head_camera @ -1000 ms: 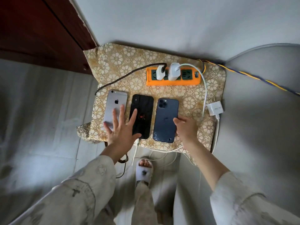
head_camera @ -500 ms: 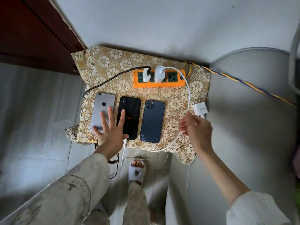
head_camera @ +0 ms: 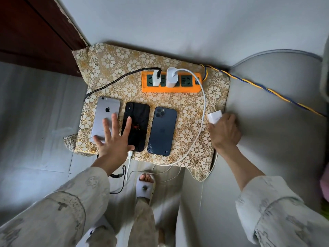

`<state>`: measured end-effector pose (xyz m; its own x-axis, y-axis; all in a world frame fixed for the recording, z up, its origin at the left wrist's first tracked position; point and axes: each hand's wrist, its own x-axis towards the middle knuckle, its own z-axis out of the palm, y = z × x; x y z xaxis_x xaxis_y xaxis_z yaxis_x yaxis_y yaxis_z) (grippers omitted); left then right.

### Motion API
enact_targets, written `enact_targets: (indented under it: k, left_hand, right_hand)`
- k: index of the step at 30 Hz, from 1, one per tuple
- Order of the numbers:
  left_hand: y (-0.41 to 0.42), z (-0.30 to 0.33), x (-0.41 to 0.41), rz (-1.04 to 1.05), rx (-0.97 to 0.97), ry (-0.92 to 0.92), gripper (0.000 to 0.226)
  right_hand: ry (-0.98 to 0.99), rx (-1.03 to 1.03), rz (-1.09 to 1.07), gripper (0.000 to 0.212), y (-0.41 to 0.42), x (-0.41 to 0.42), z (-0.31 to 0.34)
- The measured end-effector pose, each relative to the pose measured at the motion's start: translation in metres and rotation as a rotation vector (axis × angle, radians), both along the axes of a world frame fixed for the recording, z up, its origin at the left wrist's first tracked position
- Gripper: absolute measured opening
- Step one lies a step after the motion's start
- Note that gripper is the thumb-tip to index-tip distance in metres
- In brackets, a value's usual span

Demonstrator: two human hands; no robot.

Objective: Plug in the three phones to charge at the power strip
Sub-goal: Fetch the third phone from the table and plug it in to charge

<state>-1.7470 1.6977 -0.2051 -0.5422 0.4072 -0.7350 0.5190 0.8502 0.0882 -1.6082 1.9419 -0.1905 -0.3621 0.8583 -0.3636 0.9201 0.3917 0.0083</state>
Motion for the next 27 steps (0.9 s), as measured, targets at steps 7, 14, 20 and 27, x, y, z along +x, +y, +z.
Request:
enact_targets:
  k: [7,14,20,27]
  left_hand:
    - [0.000,-0.003,-0.001,-0.003,-0.004,0.020,0.088]
    - [-0.003,-0.008,0.000,0.006,0.017,0.036,0.090]
    - [-0.006,-0.009,0.001,0.001,0.023,0.061,0.092]
    - [-0.005,-0.013,0.002,0.003,0.022,0.071,0.094]
  right_hand:
    - [0.611,-0.199,-0.126,0.045,0.002,-0.016,0.008]
    - [0.531,-0.161,0.246,0.048,0.043,-0.063,0.035]
    - [0.335,-0.101,0.513,0.048,0.052,-0.096,0.043]
    - [0.286,-0.114,0.542,0.044,0.050,-0.105,0.046]
